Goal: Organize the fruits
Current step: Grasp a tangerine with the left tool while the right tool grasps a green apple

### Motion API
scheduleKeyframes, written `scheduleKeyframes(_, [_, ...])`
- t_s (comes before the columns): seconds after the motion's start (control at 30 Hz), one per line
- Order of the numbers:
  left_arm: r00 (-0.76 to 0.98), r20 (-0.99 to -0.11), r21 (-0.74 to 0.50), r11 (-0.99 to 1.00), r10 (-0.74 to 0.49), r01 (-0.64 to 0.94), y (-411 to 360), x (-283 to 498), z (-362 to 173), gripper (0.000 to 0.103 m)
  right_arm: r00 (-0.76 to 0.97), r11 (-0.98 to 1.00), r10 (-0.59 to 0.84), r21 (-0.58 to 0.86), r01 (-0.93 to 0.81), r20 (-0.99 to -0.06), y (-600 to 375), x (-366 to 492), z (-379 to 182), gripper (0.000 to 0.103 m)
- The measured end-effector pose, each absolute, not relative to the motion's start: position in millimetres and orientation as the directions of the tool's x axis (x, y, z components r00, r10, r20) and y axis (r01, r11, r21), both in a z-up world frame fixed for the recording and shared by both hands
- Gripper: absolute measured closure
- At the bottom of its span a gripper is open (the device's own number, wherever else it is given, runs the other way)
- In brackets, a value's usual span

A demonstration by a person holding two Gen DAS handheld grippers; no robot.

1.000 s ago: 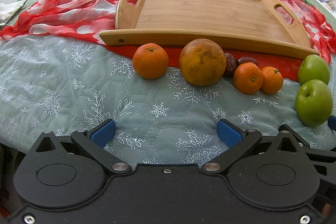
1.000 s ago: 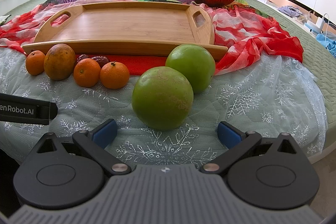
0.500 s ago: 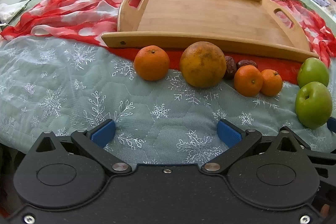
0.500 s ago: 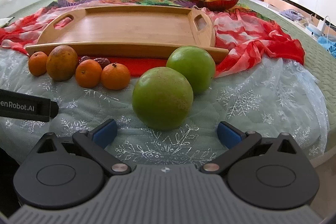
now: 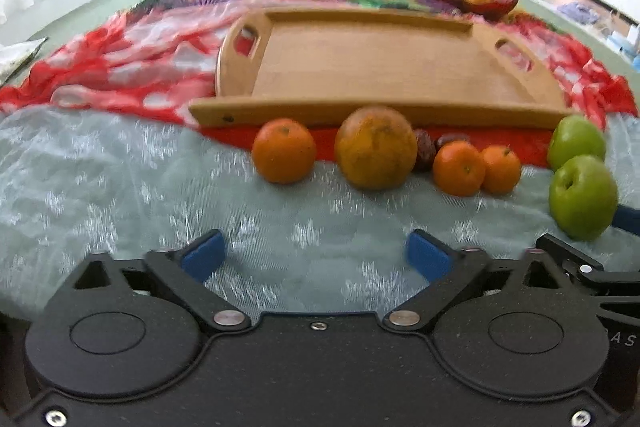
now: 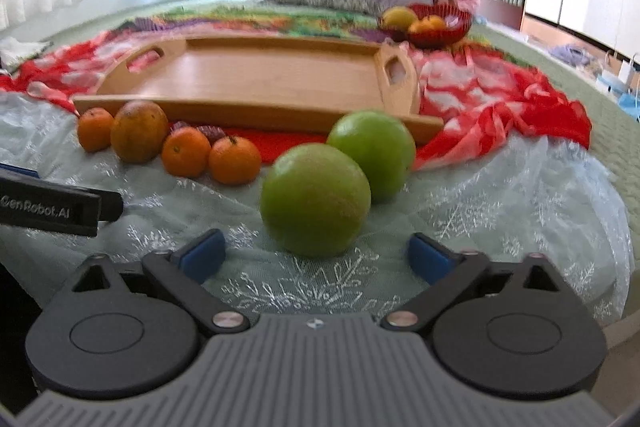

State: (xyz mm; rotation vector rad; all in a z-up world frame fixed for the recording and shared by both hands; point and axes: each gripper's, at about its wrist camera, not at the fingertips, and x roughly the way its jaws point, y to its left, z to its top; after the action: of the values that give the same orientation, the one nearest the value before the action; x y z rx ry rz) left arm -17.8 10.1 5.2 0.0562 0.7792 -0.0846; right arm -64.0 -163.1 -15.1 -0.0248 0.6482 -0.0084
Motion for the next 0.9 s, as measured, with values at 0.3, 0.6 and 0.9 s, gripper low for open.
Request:
scheduleKeyframes(0.3, [0.798, -0.598, 0.022, 0.994, -0.074, 0.108, 23.0, -7.1, 29.6, 0.047, 0.874, 0.999, -0.042, -0.005, 0.045, -0.483, -160.9, -69.8, -0.9, 0.03])
scheduleKeyframes(0.6, [0.787, -0.613, 0.018, 0.995, -0.069, 0.101, 30.6, 3.7, 14.5, 0.059, 0.887, 0.998, -0.055, -0.002, 0.061, -0.458, -158.3, -70.0, -3.2, 0.041])
scheduleKeyframes(0.9, [0.799, -0.596, 0.008, 0.994, -0.082, 0.108, 29.3, 12.6, 5.2, 0.059, 0.892, 0.996, -0.074, 0.014, 0.089, -0.445, -156.9, -73.1, -5.4, 0.043])
